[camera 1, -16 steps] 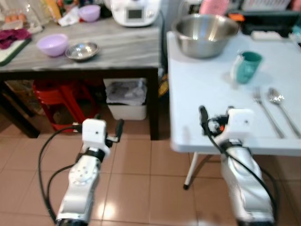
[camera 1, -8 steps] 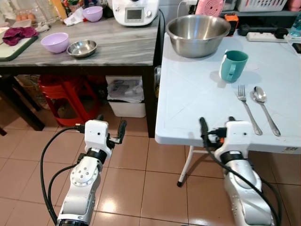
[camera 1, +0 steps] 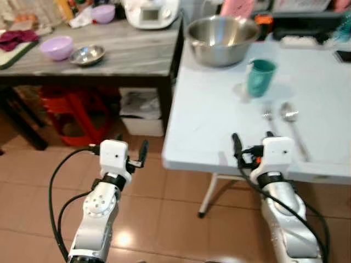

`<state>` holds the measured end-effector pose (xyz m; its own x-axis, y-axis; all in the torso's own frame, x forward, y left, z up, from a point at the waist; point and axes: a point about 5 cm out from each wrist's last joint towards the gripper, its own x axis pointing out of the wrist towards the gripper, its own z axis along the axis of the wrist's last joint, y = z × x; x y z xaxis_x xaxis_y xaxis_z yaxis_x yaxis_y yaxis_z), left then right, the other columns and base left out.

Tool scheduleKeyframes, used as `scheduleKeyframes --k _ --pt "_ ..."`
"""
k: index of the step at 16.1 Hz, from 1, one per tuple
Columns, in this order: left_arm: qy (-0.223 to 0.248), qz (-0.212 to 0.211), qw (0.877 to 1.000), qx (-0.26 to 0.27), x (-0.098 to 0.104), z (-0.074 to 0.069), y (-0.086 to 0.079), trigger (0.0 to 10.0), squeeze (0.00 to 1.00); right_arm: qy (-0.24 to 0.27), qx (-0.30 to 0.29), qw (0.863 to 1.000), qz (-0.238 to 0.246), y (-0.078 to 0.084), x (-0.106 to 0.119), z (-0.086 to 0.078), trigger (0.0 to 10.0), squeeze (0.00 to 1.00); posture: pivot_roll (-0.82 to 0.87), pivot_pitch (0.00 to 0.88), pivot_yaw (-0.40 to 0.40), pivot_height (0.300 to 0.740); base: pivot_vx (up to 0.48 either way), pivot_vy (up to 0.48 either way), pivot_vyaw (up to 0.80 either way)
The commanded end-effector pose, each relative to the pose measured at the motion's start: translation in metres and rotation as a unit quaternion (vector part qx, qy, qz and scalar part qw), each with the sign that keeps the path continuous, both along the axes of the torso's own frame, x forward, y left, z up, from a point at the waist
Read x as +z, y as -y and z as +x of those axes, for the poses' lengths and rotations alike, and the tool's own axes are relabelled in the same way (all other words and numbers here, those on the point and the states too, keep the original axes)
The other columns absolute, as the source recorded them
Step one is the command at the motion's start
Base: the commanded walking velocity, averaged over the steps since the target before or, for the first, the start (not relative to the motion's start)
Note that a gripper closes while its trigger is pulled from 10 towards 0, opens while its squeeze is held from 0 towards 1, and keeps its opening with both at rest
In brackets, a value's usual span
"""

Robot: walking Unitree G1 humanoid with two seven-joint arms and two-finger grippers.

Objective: Setting the table

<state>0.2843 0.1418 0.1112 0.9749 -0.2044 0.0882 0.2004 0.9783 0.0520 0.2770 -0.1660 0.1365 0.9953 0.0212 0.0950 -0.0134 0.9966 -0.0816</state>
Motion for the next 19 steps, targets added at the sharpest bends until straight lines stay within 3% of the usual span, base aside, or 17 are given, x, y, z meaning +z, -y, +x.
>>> scheduleKeyframes --k 1,3,13,19 --pt "0.000 0.007 1.000 0.008 -0.0002 -0.0002 -0.0067 10.0 0.00 0.007 0.009 1.000 0.005 -0.0064 0.0026 0.0007 10.0 0.00 -0.15 0.116 0.078 0.740 0.000 -0.439 0.00" --pt "0.001 0.007 1.000 0.007 0.0002 0.0000 -0.0064 10.0 0.00 0.009 0.008 1.000 0.005 -0.0067 0.0035 0.0020 10.0 0.00 -0.15 0.116 0.080 0.740 0.000 -0.442 0.00" --pt "0.006 -0.022 0.999 -0.026 0.0033 -0.0008 -0.0020 10.0 0.00 0.021 0.011 1.000 0.008 -0.0093 0.0087 0.0064 10.0 0.00 -0.14 0.120 0.085 0.740 0.000 0.000 0.00" --pt "0.007 -0.026 0.999 -0.042 0.0047 -0.0018 0.0006 10.0 0.00 0.017 0.012 1.000 0.012 -0.0107 0.0067 0.0060 10.0 0.00 -0.14 0.126 0.089 0.740 0.041 0.000 -0.38"
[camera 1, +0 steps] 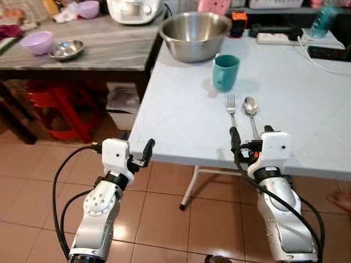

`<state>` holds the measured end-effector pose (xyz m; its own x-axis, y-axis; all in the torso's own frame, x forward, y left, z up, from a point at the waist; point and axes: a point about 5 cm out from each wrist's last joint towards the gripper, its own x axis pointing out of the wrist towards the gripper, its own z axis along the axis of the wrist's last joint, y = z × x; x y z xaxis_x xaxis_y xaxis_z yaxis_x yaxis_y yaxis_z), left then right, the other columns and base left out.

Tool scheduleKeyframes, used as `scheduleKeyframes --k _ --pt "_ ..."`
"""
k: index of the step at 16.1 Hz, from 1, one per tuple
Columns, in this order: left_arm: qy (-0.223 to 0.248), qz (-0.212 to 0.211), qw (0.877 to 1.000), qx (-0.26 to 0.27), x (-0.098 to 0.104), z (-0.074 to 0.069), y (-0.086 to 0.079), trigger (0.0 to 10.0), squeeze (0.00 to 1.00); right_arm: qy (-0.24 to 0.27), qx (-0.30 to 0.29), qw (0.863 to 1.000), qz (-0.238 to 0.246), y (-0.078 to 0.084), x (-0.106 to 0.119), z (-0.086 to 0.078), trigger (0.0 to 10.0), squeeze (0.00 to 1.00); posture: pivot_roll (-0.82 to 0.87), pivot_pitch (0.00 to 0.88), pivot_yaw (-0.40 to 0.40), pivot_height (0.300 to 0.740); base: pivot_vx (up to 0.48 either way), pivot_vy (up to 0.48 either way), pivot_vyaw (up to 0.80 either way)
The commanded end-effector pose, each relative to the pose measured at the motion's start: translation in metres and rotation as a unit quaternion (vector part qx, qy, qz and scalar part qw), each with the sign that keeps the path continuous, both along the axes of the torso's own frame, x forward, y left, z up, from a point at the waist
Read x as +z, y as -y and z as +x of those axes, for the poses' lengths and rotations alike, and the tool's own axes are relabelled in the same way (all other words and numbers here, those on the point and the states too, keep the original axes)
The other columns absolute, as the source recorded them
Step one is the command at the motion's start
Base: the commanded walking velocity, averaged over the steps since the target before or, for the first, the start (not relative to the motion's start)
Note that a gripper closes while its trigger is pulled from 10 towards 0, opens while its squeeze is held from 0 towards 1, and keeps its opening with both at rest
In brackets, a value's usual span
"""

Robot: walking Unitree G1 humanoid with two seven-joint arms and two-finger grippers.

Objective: Setting the table

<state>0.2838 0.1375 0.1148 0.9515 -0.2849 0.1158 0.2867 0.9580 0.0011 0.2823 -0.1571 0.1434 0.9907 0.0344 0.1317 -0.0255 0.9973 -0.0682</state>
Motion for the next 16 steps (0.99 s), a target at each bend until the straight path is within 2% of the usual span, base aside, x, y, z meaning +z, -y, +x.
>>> scheduleKeyframes --k 1,4,7,16 --pt "0.000 0.002 1.000 0.001 0.001 -0.002 -0.004 10.0 0.00 -0.002 0.005 1.000 0.006 -0.002 -0.001 0.001 10.0 0.00 -0.14 0.126 0.089 0.740 0.300 0.000 0.00" --pt "0.000 0.001 1.000 -0.003 0.001 -0.002 -0.002 10.0 0.00 -0.003 0.004 1.000 0.007 -0.002 -0.001 0.001 10.0 0.00 -0.14 0.126 0.090 0.740 0.306 0.000 0.00" --pt "-0.002 -0.002 1.000 -0.010 0.001 -0.002 0.000 10.0 0.00 -0.003 0.003 1.000 0.008 -0.002 -0.001 0.000 10.0 0.00 -0.15 0.128 0.088 0.740 0.321 0.000 -0.52" --pt "-0.026 0.008 0.999 -0.041 -0.010 -0.009 0.003 10.0 0.00 -0.014 -0.013 1.000 0.021 0.005 -0.003 0.004 10.0 0.00 -0.14 0.140 0.086 0.740 0.000 0.000 0.00"
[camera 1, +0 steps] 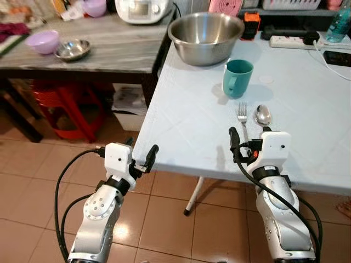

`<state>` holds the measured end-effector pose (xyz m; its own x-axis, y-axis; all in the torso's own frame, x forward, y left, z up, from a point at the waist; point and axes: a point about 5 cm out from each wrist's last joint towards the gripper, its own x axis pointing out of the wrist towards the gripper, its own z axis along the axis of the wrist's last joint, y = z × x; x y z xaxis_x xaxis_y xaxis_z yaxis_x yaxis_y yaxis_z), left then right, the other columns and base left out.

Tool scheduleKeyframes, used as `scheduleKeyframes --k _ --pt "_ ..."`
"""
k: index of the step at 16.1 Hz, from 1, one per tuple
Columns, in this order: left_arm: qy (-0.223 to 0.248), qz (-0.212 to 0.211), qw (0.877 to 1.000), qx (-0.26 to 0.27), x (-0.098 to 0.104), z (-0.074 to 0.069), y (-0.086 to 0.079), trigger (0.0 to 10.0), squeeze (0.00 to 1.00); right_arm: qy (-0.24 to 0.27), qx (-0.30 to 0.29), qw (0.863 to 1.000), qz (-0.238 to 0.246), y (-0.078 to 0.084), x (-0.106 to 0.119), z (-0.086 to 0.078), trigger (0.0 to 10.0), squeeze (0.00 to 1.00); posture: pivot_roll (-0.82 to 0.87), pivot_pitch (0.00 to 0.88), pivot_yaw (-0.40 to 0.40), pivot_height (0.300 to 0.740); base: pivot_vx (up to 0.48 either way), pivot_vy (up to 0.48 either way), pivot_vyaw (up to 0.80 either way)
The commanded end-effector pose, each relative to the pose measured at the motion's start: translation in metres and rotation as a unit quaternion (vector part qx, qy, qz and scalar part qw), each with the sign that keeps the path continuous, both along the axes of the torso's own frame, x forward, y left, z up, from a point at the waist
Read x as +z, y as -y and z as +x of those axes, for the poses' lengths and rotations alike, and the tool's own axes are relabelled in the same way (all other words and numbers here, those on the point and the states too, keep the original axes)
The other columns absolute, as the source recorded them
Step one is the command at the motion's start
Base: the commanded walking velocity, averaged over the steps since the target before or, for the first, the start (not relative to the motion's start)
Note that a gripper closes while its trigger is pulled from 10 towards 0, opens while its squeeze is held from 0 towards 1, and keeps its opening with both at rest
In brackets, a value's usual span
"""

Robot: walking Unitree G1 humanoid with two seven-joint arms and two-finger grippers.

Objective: Setting the table

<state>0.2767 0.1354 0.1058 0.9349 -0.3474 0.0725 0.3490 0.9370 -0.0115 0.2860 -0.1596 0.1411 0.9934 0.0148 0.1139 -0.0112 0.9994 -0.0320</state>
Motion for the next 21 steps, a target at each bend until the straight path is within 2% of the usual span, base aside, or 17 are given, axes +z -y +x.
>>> scheduleKeyframes --k 1,3,6,7,9,16,17,21 --pt "-0.005 0.009 1.000 -0.012 -0.002 -0.003 0.000 10.0 0.00 -0.006 -0.010 1.000 0.006 0.003 -0.001 0.000 10.0 0.00 -0.14 0.141 0.085 0.740 0.000 0.000 0.00" --pt "-0.012 0.014 1.000 -0.021 -0.006 -0.006 0.000 10.0 0.00 -0.011 -0.027 0.999 0.017 0.007 -0.002 0.002 10.0 0.00 -0.14 0.144 0.083 0.740 0.000 0.000 0.00" --pt "-0.022 0.027 0.997 -0.062 -0.012 -0.013 0.003 10.0 0.00 -0.026 -0.046 0.998 0.024 0.016 -0.005 0.005 10.0 0.00 -0.14 0.153 0.081 0.740 0.000 0.000 0.00" --pt "-0.026 0.038 0.995 -0.086 -0.013 -0.016 0.004 10.0 0.00 -0.025 -0.042 0.999 0.011 0.020 0.000 0.011 10.0 0.00 -0.14 0.164 0.084 0.740 0.000 0.000 0.00" --pt "-0.027 0.041 0.995 -0.090 -0.014 -0.016 0.003 10.0 0.00 -0.023 -0.040 0.999 0.007 0.021 0.003 0.014 10.0 0.00 -0.14 0.166 0.085 0.740 0.000 0.000 0.00" --pt "-0.032 0.041 0.990 -0.129 -0.018 -0.020 0.001 10.0 0.00 -0.061 -0.013 0.998 -0.001 0.011 0.004 0.029 10.0 0.00 -0.13 0.184 0.086 0.740 0.000 0.000 0.00" --pt "-0.033 0.026 0.988 -0.146 -0.017 -0.022 0.002 10.0 0.00 -0.069 -0.007 0.998 -0.006 0.010 0.003 0.032 10.0 0.00 -0.14 0.188 0.089 0.740 0.000 0.000 0.00" --pt "-0.006 0.032 0.986 -0.163 -0.004 -0.020 0.001 10.0 0.00 -0.072 -0.005 0.997 -0.010 0.014 0.010 0.041 10.0 0.00 -0.15 0.193 0.089 0.740 0.000 0.000 0.00"
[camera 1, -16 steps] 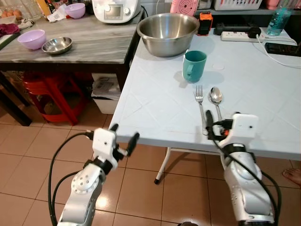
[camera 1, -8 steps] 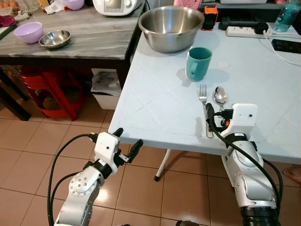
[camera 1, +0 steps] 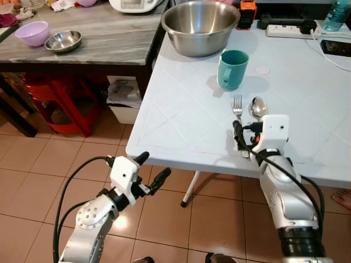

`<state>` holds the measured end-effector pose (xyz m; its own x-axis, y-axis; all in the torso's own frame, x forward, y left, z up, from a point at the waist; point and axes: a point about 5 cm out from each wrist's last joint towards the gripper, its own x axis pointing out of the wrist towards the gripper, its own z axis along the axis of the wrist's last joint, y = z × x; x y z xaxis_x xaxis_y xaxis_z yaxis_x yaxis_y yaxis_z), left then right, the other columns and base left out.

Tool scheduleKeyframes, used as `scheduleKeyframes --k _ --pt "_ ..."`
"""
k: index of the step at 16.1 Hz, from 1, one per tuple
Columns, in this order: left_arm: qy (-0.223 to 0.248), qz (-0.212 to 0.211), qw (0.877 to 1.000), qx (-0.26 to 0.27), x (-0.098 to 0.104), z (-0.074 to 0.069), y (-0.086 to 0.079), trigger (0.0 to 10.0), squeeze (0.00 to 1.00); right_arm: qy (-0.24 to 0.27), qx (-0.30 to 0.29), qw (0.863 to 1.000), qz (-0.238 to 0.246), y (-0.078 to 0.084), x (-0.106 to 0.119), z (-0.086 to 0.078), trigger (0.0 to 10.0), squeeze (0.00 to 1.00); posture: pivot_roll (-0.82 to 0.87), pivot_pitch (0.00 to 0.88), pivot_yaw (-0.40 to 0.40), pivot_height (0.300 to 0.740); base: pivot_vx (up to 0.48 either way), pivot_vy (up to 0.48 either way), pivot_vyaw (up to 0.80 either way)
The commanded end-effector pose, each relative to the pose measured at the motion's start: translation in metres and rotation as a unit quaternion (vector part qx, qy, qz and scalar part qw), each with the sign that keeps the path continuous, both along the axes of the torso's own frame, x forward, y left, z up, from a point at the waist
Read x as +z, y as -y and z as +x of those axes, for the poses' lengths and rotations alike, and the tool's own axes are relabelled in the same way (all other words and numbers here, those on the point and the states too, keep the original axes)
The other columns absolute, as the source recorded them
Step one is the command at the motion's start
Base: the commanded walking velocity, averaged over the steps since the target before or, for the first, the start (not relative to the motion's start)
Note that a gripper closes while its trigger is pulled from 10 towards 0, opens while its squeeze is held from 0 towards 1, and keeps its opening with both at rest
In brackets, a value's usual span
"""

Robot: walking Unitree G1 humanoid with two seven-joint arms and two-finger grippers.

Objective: Setting the table

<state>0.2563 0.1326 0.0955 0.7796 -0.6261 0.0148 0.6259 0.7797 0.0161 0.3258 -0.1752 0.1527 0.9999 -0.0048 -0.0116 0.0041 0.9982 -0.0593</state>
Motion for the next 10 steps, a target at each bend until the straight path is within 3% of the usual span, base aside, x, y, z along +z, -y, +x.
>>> scheduleKeyframes --k 1,5,10 --pt "0.018 0.002 1.000 -0.004 0.010 0.001 -0.002 10.0 0.00 -0.009 0.005 1.000 0.003 -0.001 0.000 0.002 10.0 0.00 -0.15 0.193 0.089 0.740 0.000 0.000 0.00" --pt "0.058 0.005 0.998 -0.009 0.032 0.010 0.007 10.0 0.00 -0.011 0.018 1.000 0.003 -0.006 0.003 0.010 10.0 0.00 -0.15 0.190 0.090 0.740 0.000 0.000 0.00" --pt "0.060 0.047 0.996 -0.038 0.023 0.021 0.003 10.0 0.00 -0.016 0.037 0.999 0.007 -0.017 0.002 0.015 10.0 0.00 -0.14 0.168 0.083 0.740 0.000 0.000 0.00"
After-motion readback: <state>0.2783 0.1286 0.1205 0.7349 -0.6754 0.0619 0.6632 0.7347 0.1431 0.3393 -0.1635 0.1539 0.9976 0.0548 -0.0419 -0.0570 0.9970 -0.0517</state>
